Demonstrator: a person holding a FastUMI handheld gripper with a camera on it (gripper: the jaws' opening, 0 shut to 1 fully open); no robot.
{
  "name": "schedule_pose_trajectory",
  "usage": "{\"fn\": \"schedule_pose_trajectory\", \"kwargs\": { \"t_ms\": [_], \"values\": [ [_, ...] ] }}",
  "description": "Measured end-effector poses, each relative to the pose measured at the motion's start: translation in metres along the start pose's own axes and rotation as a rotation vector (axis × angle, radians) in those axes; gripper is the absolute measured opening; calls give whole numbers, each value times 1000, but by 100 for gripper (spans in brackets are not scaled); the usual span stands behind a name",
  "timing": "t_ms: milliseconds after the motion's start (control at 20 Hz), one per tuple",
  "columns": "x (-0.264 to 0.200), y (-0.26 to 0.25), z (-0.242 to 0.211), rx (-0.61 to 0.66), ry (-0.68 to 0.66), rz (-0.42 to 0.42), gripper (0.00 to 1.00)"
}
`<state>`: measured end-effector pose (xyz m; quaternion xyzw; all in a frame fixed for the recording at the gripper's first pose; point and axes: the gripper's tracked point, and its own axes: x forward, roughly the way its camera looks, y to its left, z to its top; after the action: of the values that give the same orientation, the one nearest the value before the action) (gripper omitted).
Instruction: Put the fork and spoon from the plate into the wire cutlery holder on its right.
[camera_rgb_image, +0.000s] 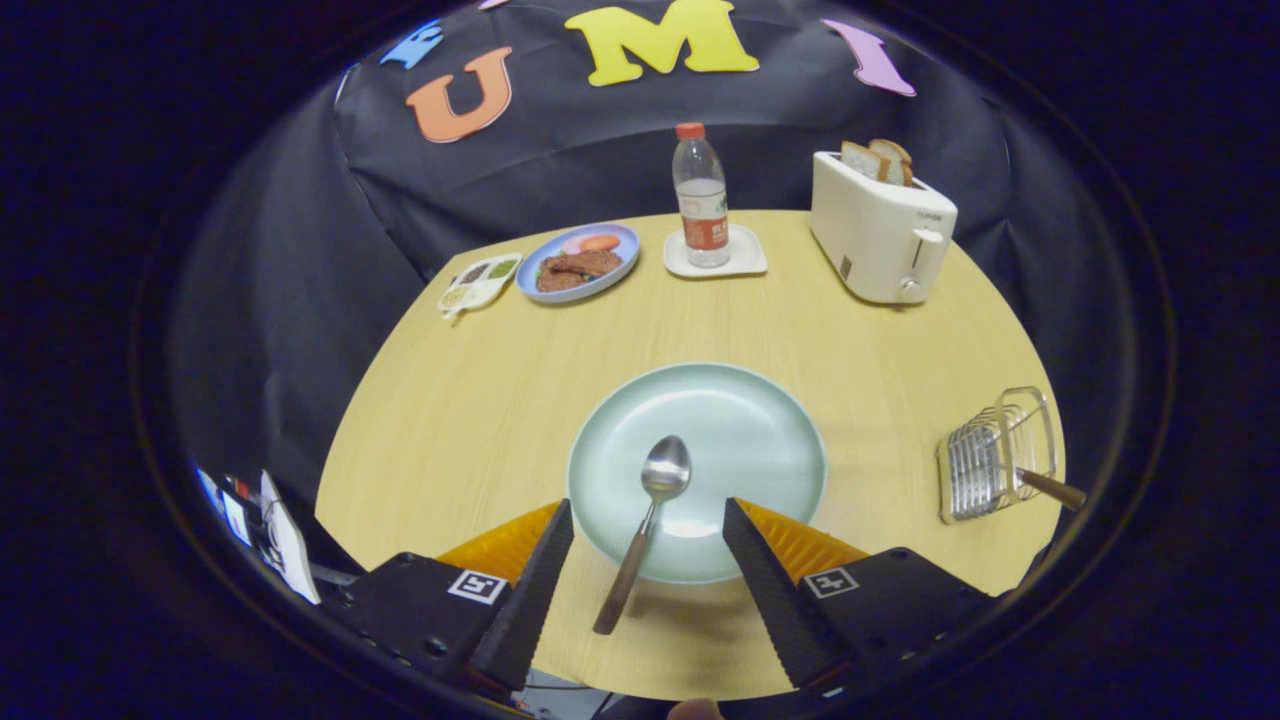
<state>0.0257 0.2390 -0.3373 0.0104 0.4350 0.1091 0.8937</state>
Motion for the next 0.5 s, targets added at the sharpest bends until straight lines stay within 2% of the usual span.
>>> {"fn": "schedule_pose_trajectory", "kwargs": {
  "t_ms": [200,300,500],
  "values": [
    [25,2,-16,14,28,-57,90],
    [31,-1,-19,15,33,-78,76],
    [40,1,-27,45,41,-77,78]
  ]
}}
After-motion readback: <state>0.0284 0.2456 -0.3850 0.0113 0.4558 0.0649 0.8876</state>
